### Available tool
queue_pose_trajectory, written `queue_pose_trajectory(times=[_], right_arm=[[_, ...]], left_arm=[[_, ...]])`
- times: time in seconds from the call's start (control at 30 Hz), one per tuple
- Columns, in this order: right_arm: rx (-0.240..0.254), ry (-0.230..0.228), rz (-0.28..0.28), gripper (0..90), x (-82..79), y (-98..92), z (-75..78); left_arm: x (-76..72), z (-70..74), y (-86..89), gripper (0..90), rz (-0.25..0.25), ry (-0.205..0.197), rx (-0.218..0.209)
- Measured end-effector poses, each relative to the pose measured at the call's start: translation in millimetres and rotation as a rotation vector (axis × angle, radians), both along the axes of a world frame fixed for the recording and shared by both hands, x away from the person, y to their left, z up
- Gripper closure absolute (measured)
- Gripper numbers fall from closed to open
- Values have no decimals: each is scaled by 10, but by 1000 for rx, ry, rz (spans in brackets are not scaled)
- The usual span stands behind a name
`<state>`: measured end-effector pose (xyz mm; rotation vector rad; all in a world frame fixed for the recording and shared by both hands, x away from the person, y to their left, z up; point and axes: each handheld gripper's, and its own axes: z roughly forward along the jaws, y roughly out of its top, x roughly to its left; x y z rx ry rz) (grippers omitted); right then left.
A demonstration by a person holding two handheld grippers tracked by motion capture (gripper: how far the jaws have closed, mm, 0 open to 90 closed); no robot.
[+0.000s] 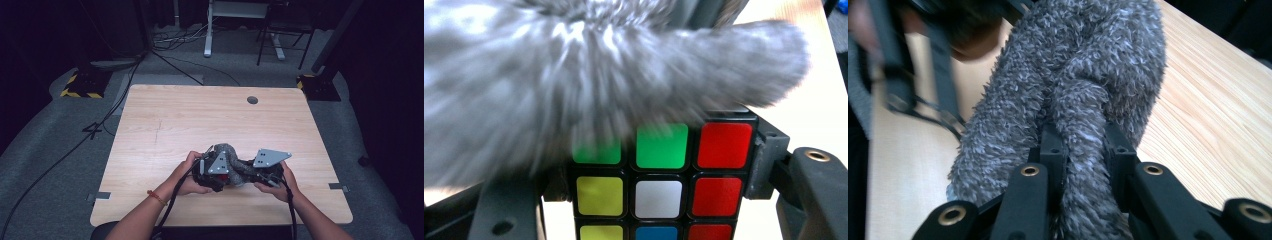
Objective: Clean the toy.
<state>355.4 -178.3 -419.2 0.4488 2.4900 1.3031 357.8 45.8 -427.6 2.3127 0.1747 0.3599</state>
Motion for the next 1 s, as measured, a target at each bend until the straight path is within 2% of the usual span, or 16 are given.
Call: queue_pose_trajectory(times=[0.13, 0.2, 0.27, 0.33, 0.4, 0.47, 0.53, 0.6, 0.77, 1.0], right_arm=[[-21, 48, -36, 763, 120, -81, -115], [-44, 71, -48, 763, 166, -91, -178], [-30, 111, -38, 763, 196, -88, -231], [-15, 127, -22, 762, 197, -70, -243], [34, 135, 7, 762, 182, -60, -229], [72, 136, 28, 764, 151, -49, -211], [75, 123, 21, 765, 133, -51, -203], [106, 128, 22, 766, 136, -80, -189], [139, 112, 20, 766, 127, -109, -152], [164, 87, 36, 766, 79, -101, -80]], left_arm=[[10, 74, 101, 330, 16, -5, -55], [9, 121, 150, 330, 17, -1, -98], [1, 159, 183, 330, 16, -10, -127], [-7, 166, 189, 330, 8, -11, -139], [-10, 151, 178, 330, 2, 1, -148], [-11, 144, 165, 329, -5, -5, -141], [-6, 143, 172, 328, -3, 3, -145], [8, 136, 183, 327, 0, 9, -142], [28, 96, 166, 324, 12, 20, -113], [10, 20, 75, 327, 23, 11, -33]])
